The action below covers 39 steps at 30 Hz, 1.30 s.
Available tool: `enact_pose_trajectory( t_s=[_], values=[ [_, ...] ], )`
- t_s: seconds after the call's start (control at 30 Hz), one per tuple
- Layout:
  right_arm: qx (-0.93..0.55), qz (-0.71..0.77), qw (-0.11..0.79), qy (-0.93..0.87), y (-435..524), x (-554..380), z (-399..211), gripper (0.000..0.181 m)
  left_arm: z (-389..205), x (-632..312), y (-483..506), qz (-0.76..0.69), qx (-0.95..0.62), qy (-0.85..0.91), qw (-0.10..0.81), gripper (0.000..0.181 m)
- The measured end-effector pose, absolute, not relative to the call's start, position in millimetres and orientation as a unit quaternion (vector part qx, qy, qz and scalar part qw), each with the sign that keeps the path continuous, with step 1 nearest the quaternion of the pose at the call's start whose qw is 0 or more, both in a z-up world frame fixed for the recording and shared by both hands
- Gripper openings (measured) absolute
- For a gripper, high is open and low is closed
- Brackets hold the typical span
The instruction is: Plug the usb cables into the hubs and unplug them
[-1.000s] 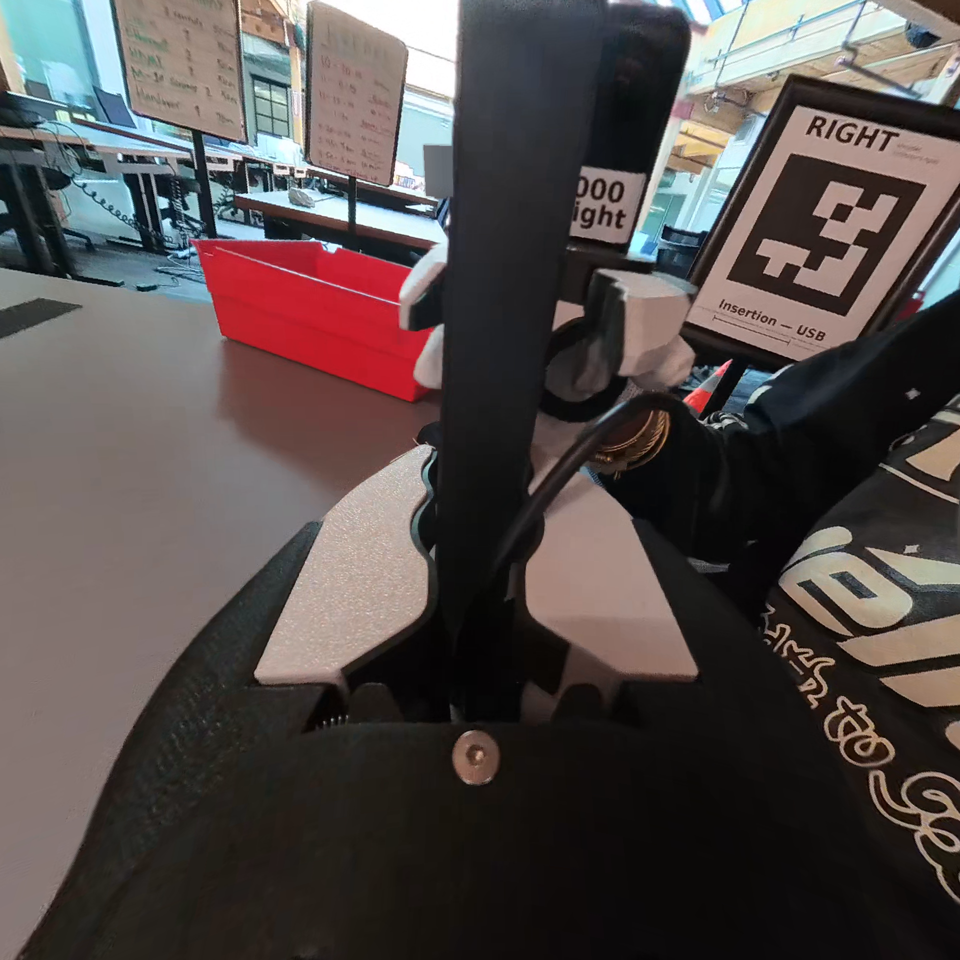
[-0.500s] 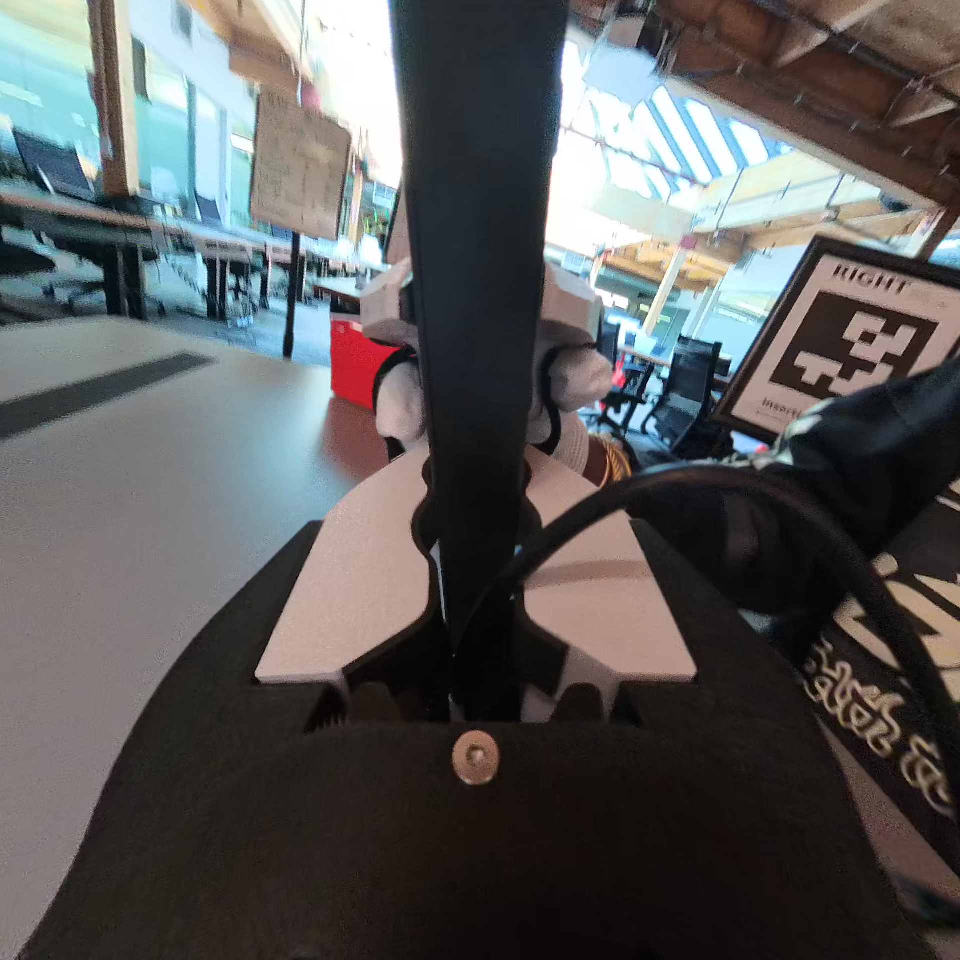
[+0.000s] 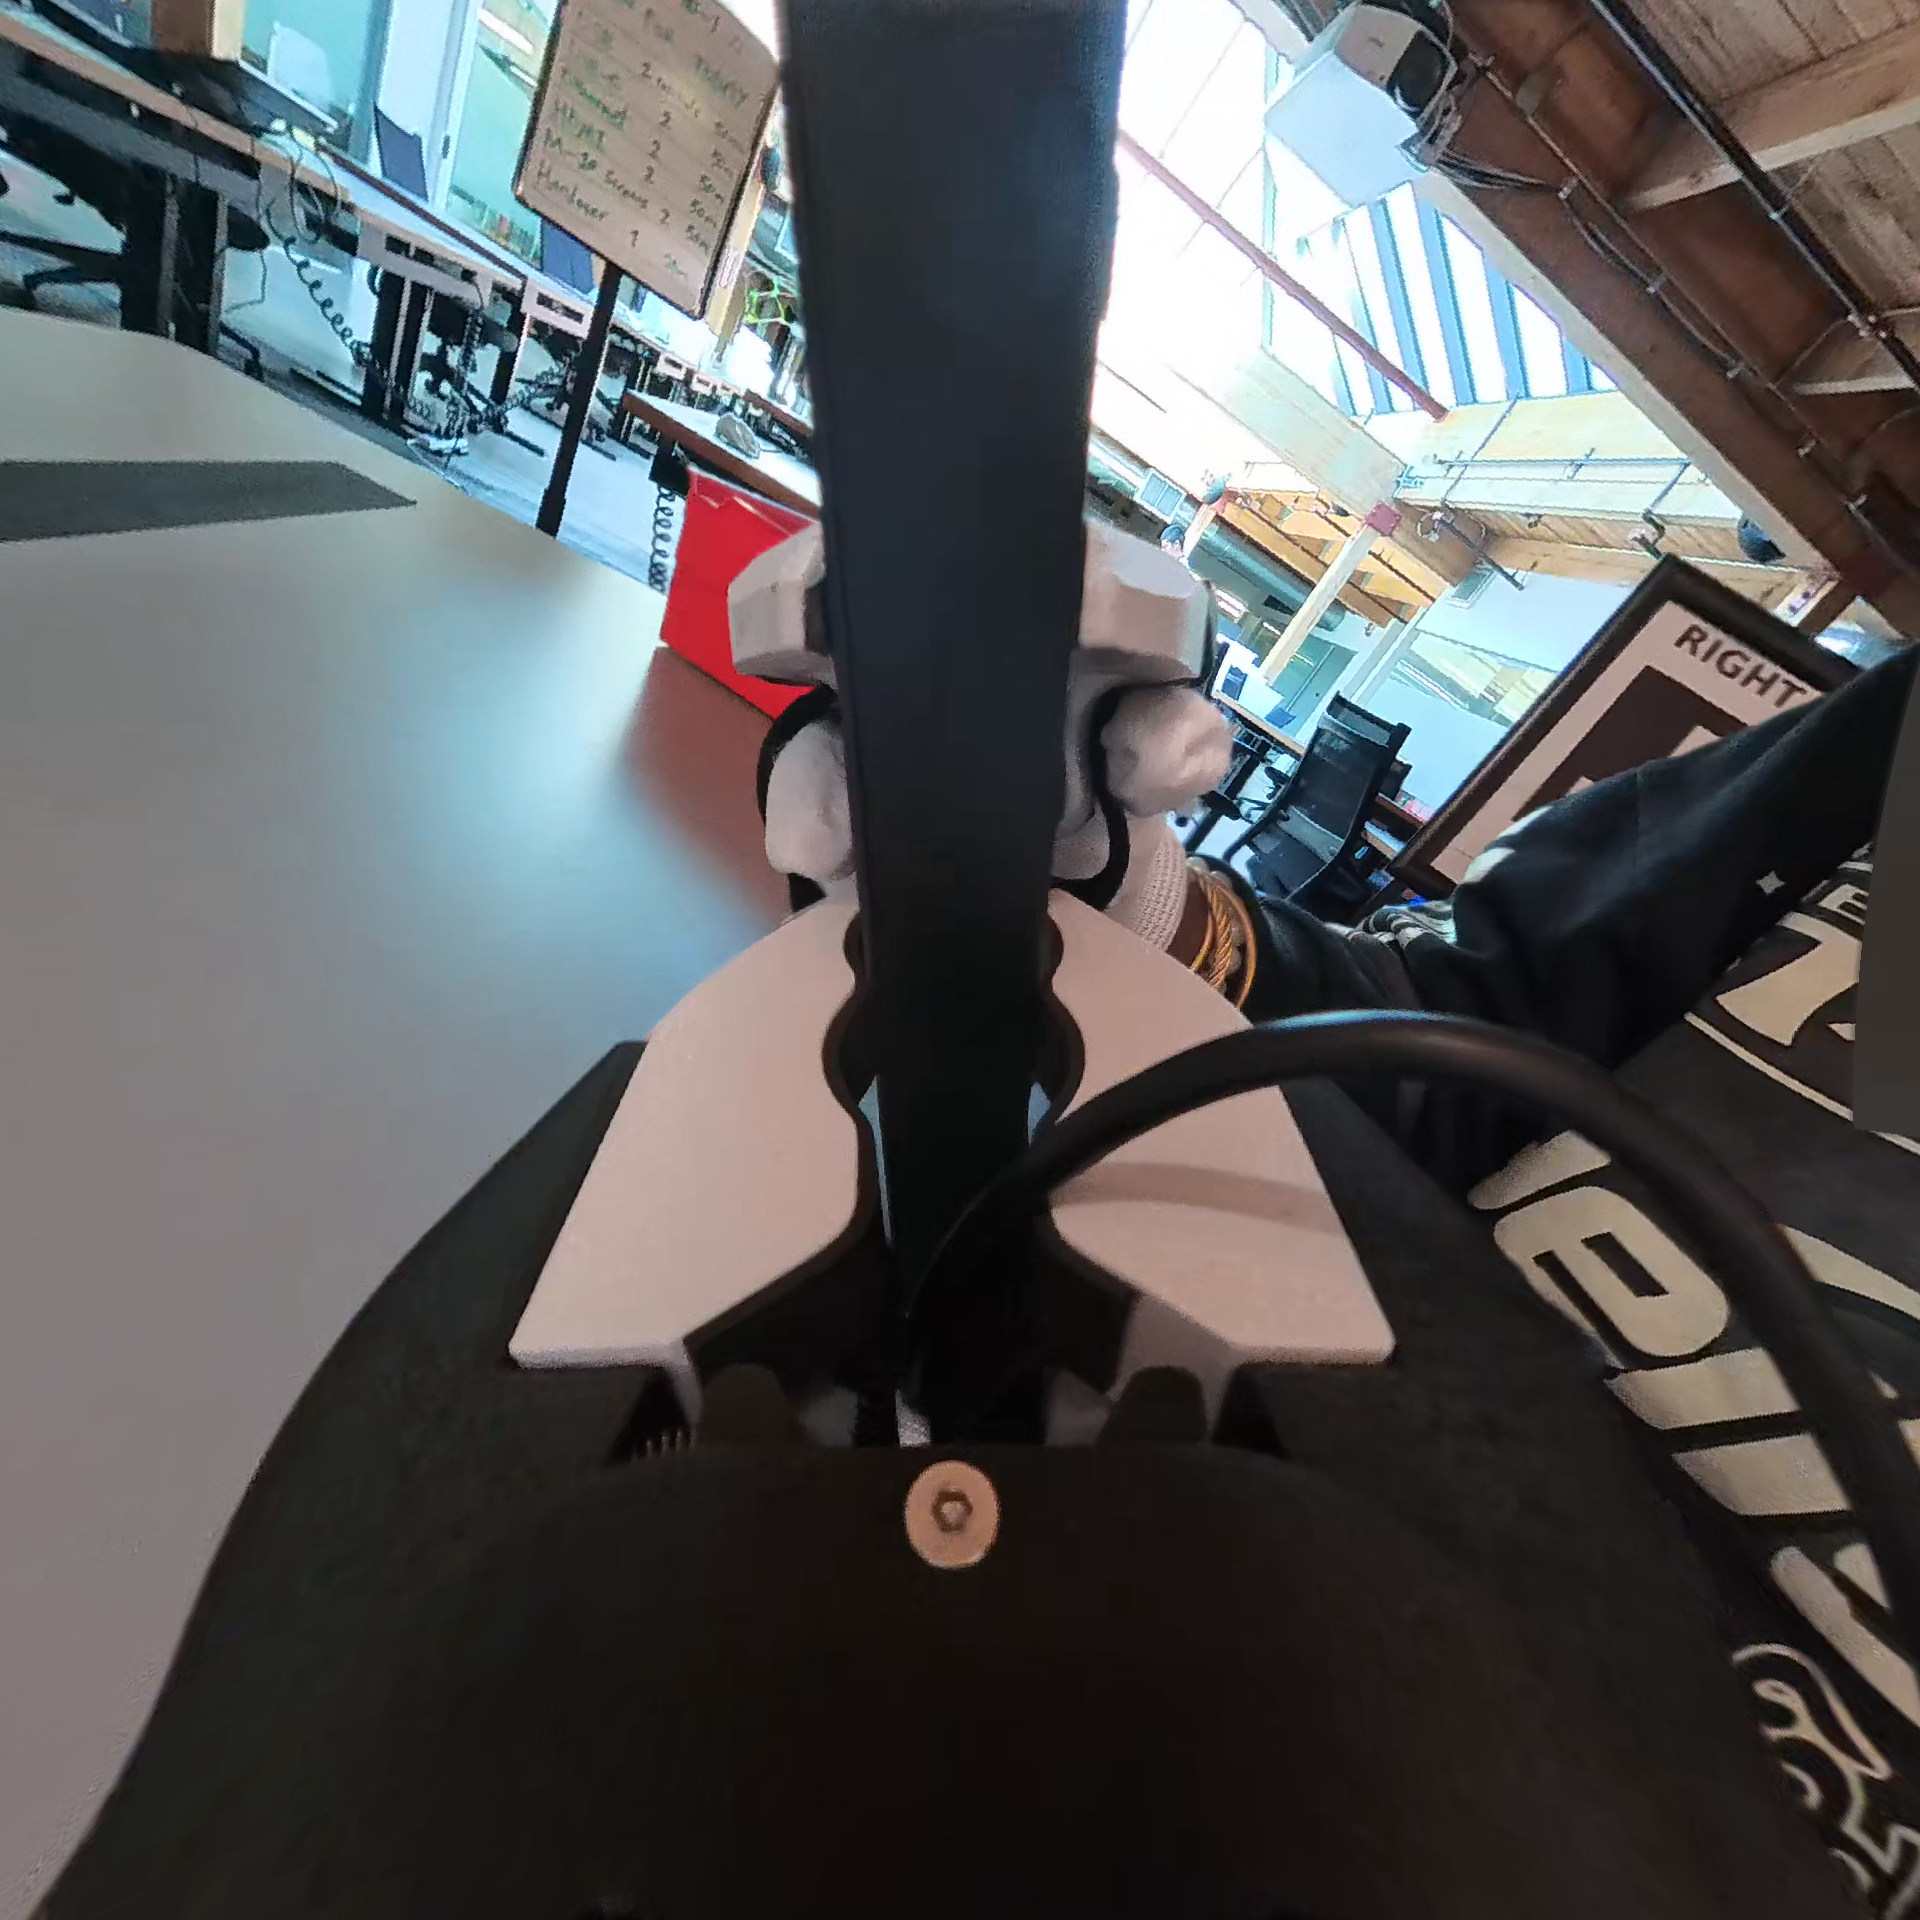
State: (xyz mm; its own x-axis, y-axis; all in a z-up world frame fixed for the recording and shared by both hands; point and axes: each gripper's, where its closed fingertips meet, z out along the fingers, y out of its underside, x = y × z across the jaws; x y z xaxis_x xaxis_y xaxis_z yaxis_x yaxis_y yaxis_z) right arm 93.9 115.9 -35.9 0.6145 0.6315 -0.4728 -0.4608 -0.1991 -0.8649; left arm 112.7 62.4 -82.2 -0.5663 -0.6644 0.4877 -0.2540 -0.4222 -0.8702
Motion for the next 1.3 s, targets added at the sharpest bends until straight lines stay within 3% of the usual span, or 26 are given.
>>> enact_pose_trajectory(
  t_s=[0.03,0.5,0.7,1.3],
  values=[
    [-0.645,0.433,0.626,-0.064,116.8,94.5,-37.9,0.024,-83.8,113.0,63.1,-0.718,-0.447,0.516,0.139,0.026],
    [-0.651,0.445,0.613,-0.047,116.5,97.6,-45.7,0.024,-89.7,113.4,63.0,-0.716,-0.461,0.511,0.121,0.026],
    [-0.647,0.45,0.614,-0.044,115.5,98.3,-44.8,0.025,-90.1,114.1,67.8,-0.69,-0.454,0.536,0.172,0.028],
    [-0.654,0.459,0.598,-0.056,110.2,91.5,-54.9,0.025,-99.5,107.9,61.8,-0.685,-0.492,0.519,0.139,0.027]
  ],
)
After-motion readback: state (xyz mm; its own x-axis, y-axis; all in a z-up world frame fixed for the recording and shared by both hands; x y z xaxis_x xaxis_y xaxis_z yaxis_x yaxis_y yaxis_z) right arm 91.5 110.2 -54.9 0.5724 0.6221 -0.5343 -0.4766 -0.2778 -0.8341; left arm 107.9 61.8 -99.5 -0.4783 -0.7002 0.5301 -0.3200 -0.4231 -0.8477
